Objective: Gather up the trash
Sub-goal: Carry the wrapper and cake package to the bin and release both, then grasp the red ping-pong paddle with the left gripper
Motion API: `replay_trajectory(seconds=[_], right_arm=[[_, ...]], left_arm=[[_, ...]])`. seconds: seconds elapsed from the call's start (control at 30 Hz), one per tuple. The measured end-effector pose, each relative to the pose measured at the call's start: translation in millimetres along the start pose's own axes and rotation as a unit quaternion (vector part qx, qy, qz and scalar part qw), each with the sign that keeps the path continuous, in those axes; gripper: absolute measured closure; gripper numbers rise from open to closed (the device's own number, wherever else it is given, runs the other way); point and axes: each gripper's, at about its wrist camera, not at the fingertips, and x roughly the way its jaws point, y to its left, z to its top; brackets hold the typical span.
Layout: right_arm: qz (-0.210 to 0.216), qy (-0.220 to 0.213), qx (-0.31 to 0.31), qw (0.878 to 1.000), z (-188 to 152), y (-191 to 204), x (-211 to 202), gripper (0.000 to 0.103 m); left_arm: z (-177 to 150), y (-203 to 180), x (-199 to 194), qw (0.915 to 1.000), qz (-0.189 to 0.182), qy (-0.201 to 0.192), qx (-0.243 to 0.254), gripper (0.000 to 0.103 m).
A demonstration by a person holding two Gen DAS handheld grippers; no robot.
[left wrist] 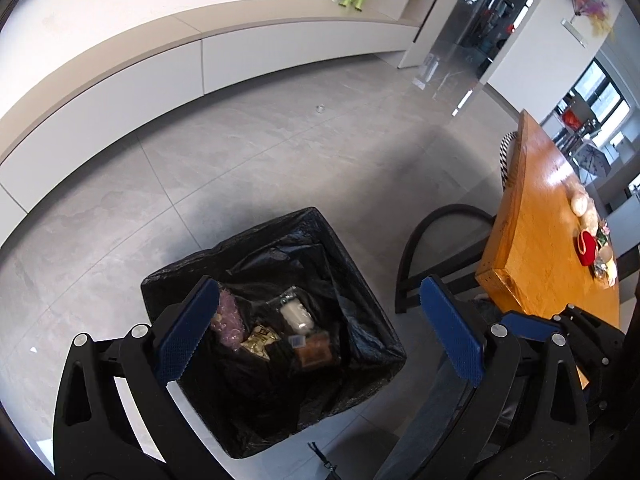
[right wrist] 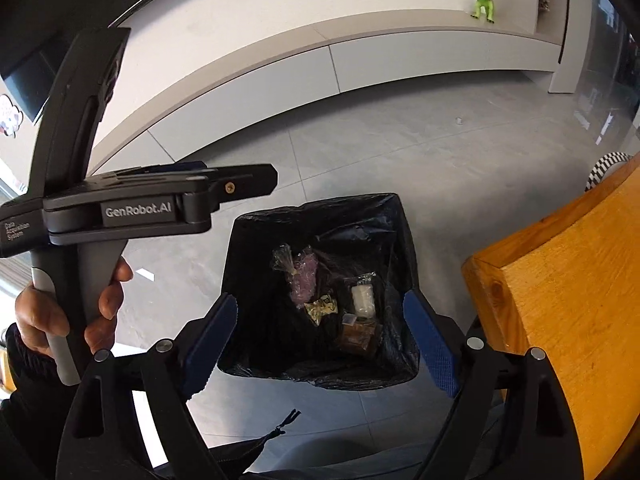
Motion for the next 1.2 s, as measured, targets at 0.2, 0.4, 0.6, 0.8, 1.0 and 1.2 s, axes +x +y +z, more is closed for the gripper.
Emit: replay_trajectory(seconds=[0.2,0.4,0.6,0.8,1.0,1.2], right_arm=[[0.0,-0.03,0.038,0.999,-13,-26,-30,0.017],[-0.029,-0.06,0.082,0.994,-34,-70,-67,0.017],[-0.087,-0.079,0.13,0.984,-60,-123,-109,0.017],[-0.13,-0.089,0.18,0.971,-84,-173,-137,0.017],[-0.167,-0.094,0.233,0.953,-117,-224,-160,0.017],[-0.205,-0.097,0.291,0.929,-157,-277,-189,0.017]], left_arm=[[0,-32,3,0.9994,-0.02,0.005,0.028,0.006],[5,-88,3,0.9959,-0.046,0.0,0.078,0.006],[12,-158,17,0.9878,-0.082,0.01,0.132,0.006],[13,-234,33,0.9745,-0.11,0.026,0.193,0.006],[12,-306,52,0.9568,-0.135,0.045,0.254,0.006],[9,-382,75,0.9333,-0.168,0.067,0.31,0.006]])
